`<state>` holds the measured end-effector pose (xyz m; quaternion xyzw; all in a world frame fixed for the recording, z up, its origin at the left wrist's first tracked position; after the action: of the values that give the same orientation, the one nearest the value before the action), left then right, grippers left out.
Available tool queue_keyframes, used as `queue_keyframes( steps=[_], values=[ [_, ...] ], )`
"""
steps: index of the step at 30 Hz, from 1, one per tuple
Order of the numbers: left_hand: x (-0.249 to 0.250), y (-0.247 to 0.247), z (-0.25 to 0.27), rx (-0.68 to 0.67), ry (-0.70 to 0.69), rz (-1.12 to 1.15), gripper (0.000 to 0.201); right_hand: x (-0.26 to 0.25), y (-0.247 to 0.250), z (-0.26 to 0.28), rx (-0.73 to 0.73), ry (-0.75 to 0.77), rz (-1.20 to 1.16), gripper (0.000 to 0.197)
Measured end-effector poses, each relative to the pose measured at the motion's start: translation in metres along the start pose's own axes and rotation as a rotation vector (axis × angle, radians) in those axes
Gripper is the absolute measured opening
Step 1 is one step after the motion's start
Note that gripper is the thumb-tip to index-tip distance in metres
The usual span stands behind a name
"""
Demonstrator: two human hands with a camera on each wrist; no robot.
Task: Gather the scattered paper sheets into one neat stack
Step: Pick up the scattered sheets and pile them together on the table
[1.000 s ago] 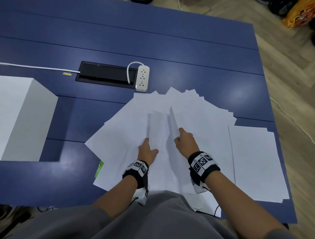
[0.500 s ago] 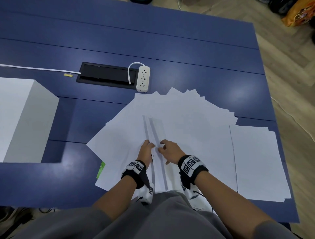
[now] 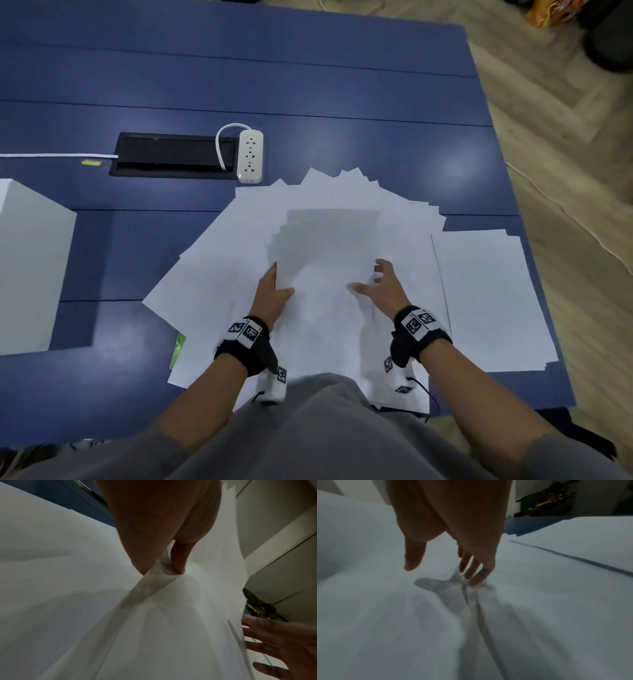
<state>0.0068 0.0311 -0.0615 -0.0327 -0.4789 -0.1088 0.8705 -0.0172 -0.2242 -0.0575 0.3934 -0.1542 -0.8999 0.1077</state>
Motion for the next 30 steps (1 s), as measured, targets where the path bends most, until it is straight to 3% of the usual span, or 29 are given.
queue_keyframes(
  steps=[2, 6, 8, 11, 15, 21, 26, 30],
  values=[
    [0.012, -0.014, 0.002, -0.045, -0.025, 0.023, 0.067, 0.011, 0.019, 0.002, 0.006, -0.001, -0.128, 0.087],
    [0.031, -0.070, -0.003, -0.102, -0.008, -0.016, 0.058, 0.034, 0.068, 0.001, 0.105, -0.020, -0.332, 0.052],
    [0.033, -0.106, -0.006, -0.144, 0.040, -0.008, 0.058, 0.044, 0.097, 0.000, 0.159, -0.026, -0.370, 0.053],
    [0.031, -0.157, -0.004, -0.244, 0.130, -0.024, 0.054, 0.047, 0.138, 0.006, 0.146, -0.003, -0.332, 0.031],
    [0.026, -0.210, -0.010, -0.278, 0.210, -0.146, 0.049, 0.076, 0.191, 0.002, 0.156, -0.072, -0.152, 0.041],
    [0.002, -0.305, -0.037, -0.460, 0.256, -0.504, 0.055, 0.108, 0.266, 0.002, 0.356, -0.176, 0.081, 0.049],
    [0.009, -0.347, -0.049, -0.438, 0.210, -0.701, 0.009, 0.118, 0.295, -0.003, 0.444, -0.207, 0.146, 0.051],
    [0.011, -0.364, -0.055, -0.365, 0.162, -0.675, 0.025, 0.126, 0.303, -0.007, 0.508, -0.240, 0.274, 0.058]
  ],
)
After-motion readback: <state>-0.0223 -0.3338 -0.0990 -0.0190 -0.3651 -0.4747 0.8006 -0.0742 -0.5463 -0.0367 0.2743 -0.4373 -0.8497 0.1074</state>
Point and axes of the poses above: each hand's wrist, its own z-axis away from the middle knuckle, its own y-axis out of the back of the hand, x = y × z, the point moved 7 cm from there along -z, towards the middle knuckle, and after that the axes turned 4 degrees about -x, right-handed, at the moved point
